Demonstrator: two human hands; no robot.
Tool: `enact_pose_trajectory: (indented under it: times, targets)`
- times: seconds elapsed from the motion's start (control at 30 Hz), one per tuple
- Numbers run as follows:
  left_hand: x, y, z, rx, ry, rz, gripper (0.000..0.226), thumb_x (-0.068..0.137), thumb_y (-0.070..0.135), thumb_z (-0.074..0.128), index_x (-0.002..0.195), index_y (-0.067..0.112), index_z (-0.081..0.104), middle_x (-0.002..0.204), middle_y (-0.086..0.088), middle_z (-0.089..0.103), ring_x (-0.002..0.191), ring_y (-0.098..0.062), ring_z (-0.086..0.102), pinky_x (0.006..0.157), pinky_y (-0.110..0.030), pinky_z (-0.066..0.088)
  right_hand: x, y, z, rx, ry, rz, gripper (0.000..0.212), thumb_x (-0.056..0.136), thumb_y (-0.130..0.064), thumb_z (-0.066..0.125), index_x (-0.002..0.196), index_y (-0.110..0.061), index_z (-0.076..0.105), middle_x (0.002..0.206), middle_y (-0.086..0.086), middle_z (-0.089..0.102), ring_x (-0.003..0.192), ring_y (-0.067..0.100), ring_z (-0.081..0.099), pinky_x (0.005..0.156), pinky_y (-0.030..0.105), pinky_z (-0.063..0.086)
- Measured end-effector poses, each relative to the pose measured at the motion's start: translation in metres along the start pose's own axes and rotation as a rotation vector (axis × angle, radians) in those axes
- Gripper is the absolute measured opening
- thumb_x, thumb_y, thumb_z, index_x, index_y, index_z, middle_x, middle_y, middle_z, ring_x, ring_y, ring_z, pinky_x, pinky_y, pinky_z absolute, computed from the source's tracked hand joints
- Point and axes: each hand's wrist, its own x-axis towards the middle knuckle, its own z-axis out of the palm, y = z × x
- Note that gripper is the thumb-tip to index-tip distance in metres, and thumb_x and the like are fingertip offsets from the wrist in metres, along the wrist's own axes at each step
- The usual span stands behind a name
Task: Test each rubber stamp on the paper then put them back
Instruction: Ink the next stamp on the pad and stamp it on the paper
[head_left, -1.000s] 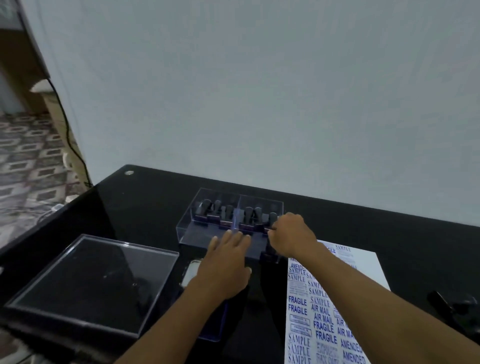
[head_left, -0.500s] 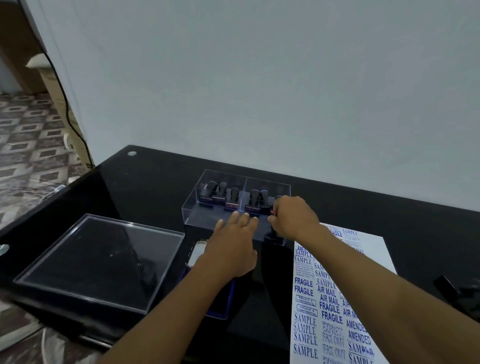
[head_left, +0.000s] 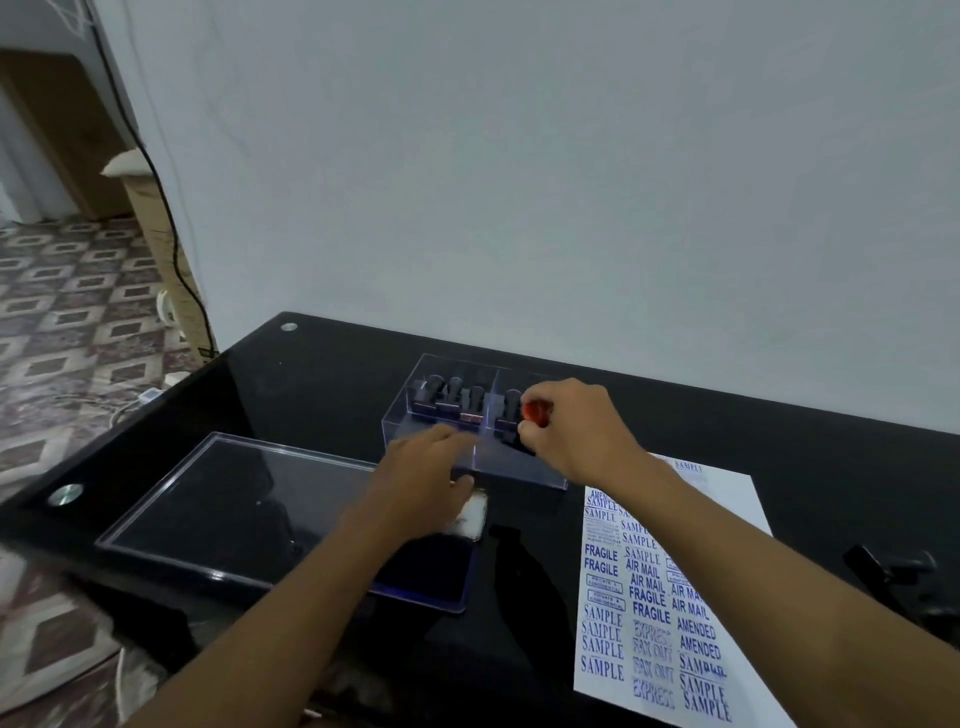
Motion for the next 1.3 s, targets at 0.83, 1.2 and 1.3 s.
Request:
enact_pose_trajectory:
  times: [0.83, 1.2, 1.3]
  targets:
    - [-0.042, -0.054, -0.020, 0.121, -0.527, -0.051, 0.065, 0.050, 0.025, 0.090, 0.111, 0.024, 0.068, 0.106, 0.005, 0.063, 0.098, -0.019, 0.060, 0.086, -0.036, 0.052, -0.048, -0.060, 0.093, -0.107, -0.347, -0.213, 0.008, 0.095, -0.017, 0.055, 0.100, -0.012, 0.059, 0.100, 0.011, 0.062, 0.091, 0.026, 0.061, 0.074, 0.035, 0.052]
    - [-0.046, -0.047, -0.026, 0.086, -0.521, -0.101, 0.056, 0.047, 0.021, 0.091, 0.099, 0.024, 0.070, 0.090, 0.008, 0.064, 0.084, -0.018, 0.061, 0.079, -0.040, 0.056, -0.066, -0.066, 0.090, -0.124, -0.304, -0.223, 0.016, 0.096, -0.021, 0.055, 0.111, -0.016, 0.056, 0.106, 0.007, 0.065, 0.096, 0.025, 0.063, 0.076, 0.032, 0.052]
    - [-0.046, -0.046, -0.025, 0.104, -0.523, -0.096, 0.058, 0.048, 0.019, 0.091, 0.102, 0.022, 0.070, 0.095, 0.006, 0.063, 0.088, -0.018, 0.060, 0.081, -0.037, 0.054, -0.071, -0.068, 0.092, -0.090, -0.280, -0.202, 0.015, 0.095, -0.020, 0.055, 0.110, -0.016, 0.056, 0.105, 0.006, 0.065, 0.095, 0.023, 0.063, 0.073, 0.030, 0.051]
